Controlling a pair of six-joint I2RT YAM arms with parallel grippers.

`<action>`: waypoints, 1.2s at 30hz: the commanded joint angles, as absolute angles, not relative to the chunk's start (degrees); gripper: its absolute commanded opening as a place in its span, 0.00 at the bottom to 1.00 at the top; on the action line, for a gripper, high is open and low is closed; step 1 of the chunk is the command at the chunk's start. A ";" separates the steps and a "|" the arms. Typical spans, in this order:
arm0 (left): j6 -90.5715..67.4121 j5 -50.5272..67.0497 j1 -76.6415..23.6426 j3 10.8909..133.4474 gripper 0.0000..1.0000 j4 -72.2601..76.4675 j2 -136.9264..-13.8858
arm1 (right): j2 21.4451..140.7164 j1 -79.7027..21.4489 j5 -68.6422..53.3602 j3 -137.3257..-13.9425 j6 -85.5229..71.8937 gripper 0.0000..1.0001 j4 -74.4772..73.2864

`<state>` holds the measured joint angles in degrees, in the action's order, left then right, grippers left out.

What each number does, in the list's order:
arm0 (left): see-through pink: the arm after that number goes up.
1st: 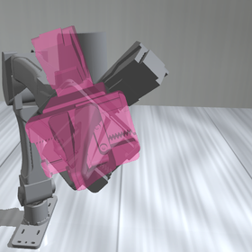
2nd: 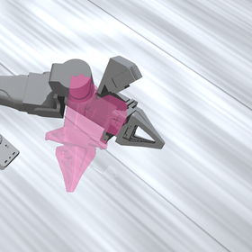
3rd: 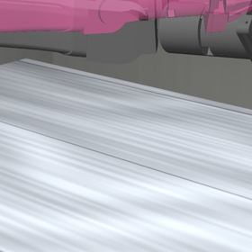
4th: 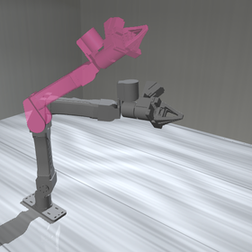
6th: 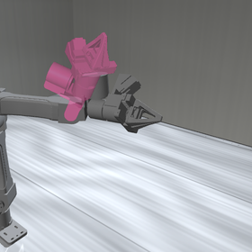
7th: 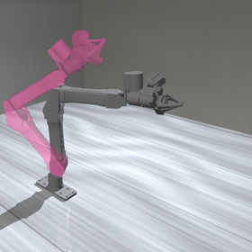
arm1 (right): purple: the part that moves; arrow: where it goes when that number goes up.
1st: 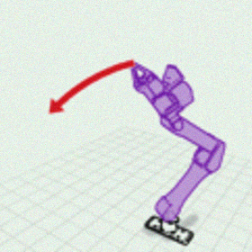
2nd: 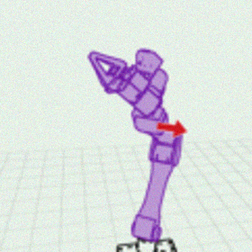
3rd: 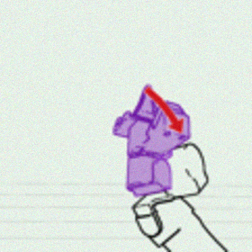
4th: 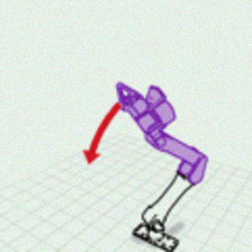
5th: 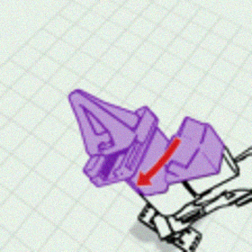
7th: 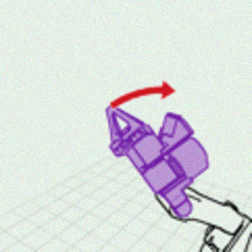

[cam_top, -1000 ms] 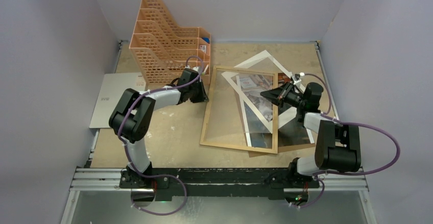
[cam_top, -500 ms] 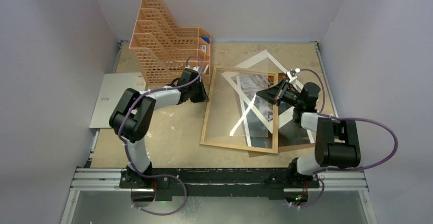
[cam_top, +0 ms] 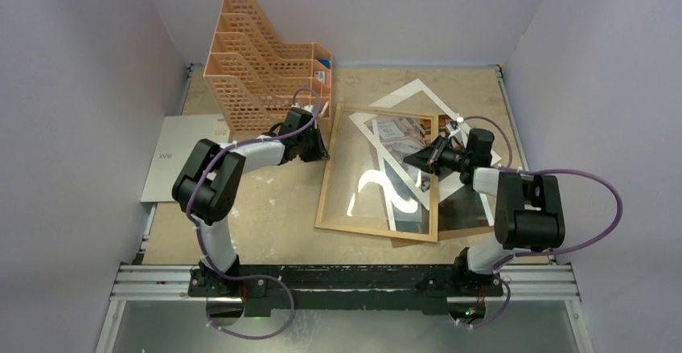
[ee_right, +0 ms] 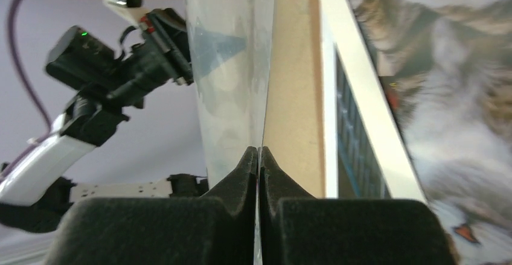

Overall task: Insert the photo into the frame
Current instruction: Place the photo frame item in the photo frame.

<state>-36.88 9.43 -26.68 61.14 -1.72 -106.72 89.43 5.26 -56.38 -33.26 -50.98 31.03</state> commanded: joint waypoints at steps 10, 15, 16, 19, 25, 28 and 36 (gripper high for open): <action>-36.85 8.79 -26.98 59.94 0.23 -3.25 -109.04 | 89.86 5.18 -43.13 -42.67 -35.09 0.00 11.03; -36.77 8.61 -26.98 60.03 0.27 -3.46 -109.24 | 89.94 5.14 -41.20 -42.69 -35.35 0.01 7.92; -36.74 8.61 -26.98 60.03 0.27 -3.48 -109.32 | 89.77 5.17 -40.95 -42.41 -35.76 0.01 7.49; -36.82 8.69 -26.96 60.03 0.27 -3.44 -109.42 | 89.31 5.17 -40.40 -41.73 -36.28 0.01 6.47; -36.75 8.70 -26.98 60.05 0.29 -3.59 -109.69 | 87.98 5.19 -37.64 -42.28 -34.48 0.02 2.79; -36.83 8.86 -26.98 59.97 0.31 -3.58 -109.93 | 87.87 5.19 -36.68 -42.88 -33.23 0.02 1.43; -37.02 9.47 -26.98 60.03 0.32 -2.95 -110.71 | 89.04 5.12 -35.96 -43.60 -32.40 0.03 1.15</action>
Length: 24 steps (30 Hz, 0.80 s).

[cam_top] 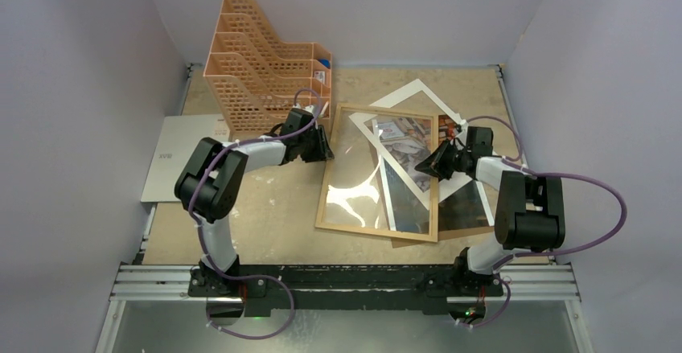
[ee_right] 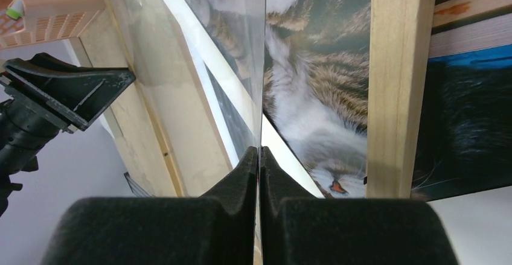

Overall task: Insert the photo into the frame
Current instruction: Place the photo frame item in the photo frame.

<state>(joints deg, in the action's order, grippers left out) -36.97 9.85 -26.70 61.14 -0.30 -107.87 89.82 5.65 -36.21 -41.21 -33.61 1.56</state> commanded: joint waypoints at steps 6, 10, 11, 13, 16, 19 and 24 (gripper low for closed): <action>-37.01 9.67 -26.98 60.03 0.32 -2.90 -111.25 | 90.72 5.19 -36.55 -44.32 -31.68 0.05 2.54; -37.00 9.67 -26.98 60.03 0.33 -3.09 -111.48 | 91.44 5.19 -38.66 -43.61 -32.32 0.07 3.04; -37.01 9.67 -26.98 60.03 0.32 -3.11 -111.53 | 91.55 5.19 -39.56 -43.45 -32.57 0.07 2.93; -37.00 9.75 -26.98 59.99 0.32 -3.20 -111.62 | 91.88 5.17 -41.91 -43.27 -33.28 0.07 2.74; -36.93 9.71 -26.98 59.86 0.32 -3.24 -111.71 | 91.80 5.18 -44.97 -43.01 -34.69 0.06 2.30; -36.96 9.37 -26.98 59.73 0.32 -3.36 -111.62 | 91.39 5.18 -47.91 -42.58 -35.89 0.09 3.99; -36.91 9.07 -26.98 59.43 0.32 -3.34 -111.49 | 91.51 5.18 -51.33 -39.79 -35.97 0.44 9.14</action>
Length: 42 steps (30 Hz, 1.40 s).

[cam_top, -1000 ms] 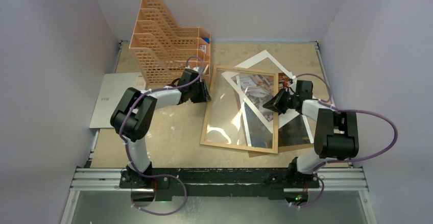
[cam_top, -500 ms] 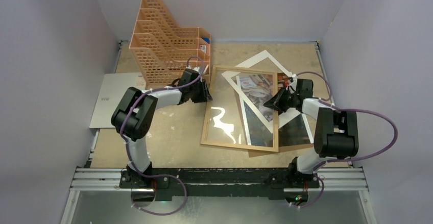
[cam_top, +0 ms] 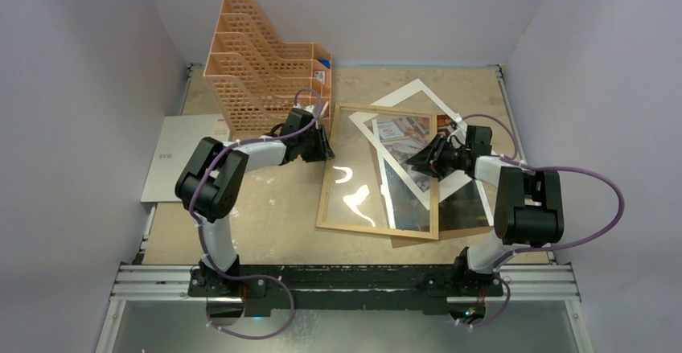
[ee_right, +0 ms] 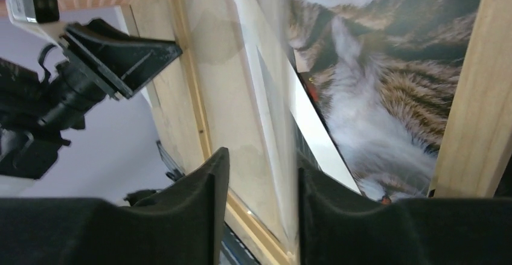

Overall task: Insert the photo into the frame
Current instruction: Place the photo frame item in the photo frame.

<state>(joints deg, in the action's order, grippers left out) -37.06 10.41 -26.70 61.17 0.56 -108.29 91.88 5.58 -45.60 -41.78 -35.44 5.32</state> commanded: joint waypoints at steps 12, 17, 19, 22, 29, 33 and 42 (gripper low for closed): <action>-37.87 10.37 -26.98 58.52 0.28 -3.09 -110.45 | 87.91 5.05 -58.02 -36.89 -41.03 0.10 16.25; -38.06 11.58 -26.98 57.90 0.17 -1.88 -110.16 | 85.85 5.09 -62.38 -34.91 -47.48 0.02 22.46; -38.19 12.01 -26.96 58.06 0.13 -1.85 -110.34 | 84.99 5.07 -63.81 -33.62 -51.01 0.01 26.04; -38.31 12.18 -26.98 58.07 0.11 -1.79 -110.40 | 83.80 5.09 -65.58 -31.91 -57.90 0.02 33.36; -38.82 12.57 -26.98 57.96 0.10 -1.25 -110.83 | 84.18 5.00 -66.19 -33.37 -55.86 0.05 31.44; -39.32 12.89 -26.98 57.45 0.10 -0.86 -110.74 | 84.57 4.80 -68.11 -29.98 -64.00 0.06 42.23; -40.07 13.39 -26.98 56.21 0.11 1.71 -110.18 | 84.51 4.55 -69.00 -29.12 -72.09 0.07 51.24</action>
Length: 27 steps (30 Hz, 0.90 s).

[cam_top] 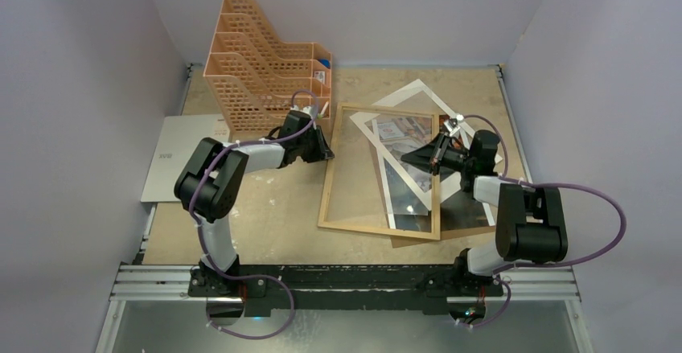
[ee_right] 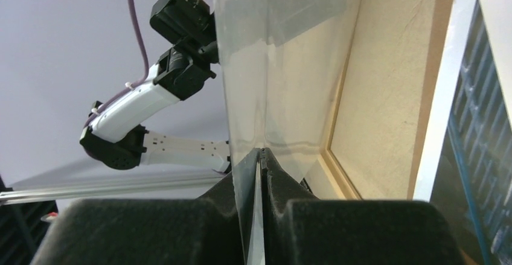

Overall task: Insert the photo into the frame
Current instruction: Place the photo frame item in the photo frame.

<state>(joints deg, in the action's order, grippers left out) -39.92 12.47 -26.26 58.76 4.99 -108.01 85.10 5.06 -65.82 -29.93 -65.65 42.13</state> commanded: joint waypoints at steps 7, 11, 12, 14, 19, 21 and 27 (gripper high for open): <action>-40.17 13.27 -26.98 55.97 0.14 2.04 -109.71 | 84.07 4.14 -68.96 -29.24 -75.45 0.08 54.53; -40.17 13.27 -26.98 55.97 0.14 2.15 -109.75 | 84.58 3.84 -68.73 -28.81 -75.10 0.09 55.19; -40.17 13.27 -26.98 55.98 0.14 2.19 -109.72 | 84.68 3.72 -68.81 -28.63 -75.60 0.09 55.78; -40.13 13.27 -26.98 55.95 0.14 2.20 -109.77 | 84.64 3.48 -68.88 -28.84 -75.31 0.09 56.25; -40.17 13.23 -26.94 55.89 0.14 2.29 -109.78 | 85.17 3.15 -67.43 -33.58 -56.95 0.08 37.04; -40.19 13.14 -26.98 55.77 0.14 2.29 -109.70 | 86.03 3.16 -65.23 -37.02 -46.09 0.09 25.15; -40.14 12.42 -26.98 55.56 0.15 2.03 -109.44 | 88.43 3.16 -60.10 -39.81 -36.01 0.11 15.65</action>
<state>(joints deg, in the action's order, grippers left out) -40.05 12.86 -26.26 58.00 6.61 -108.01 87.00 3.42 -63.99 -37.80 -47.59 26.09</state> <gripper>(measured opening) 0.196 0.105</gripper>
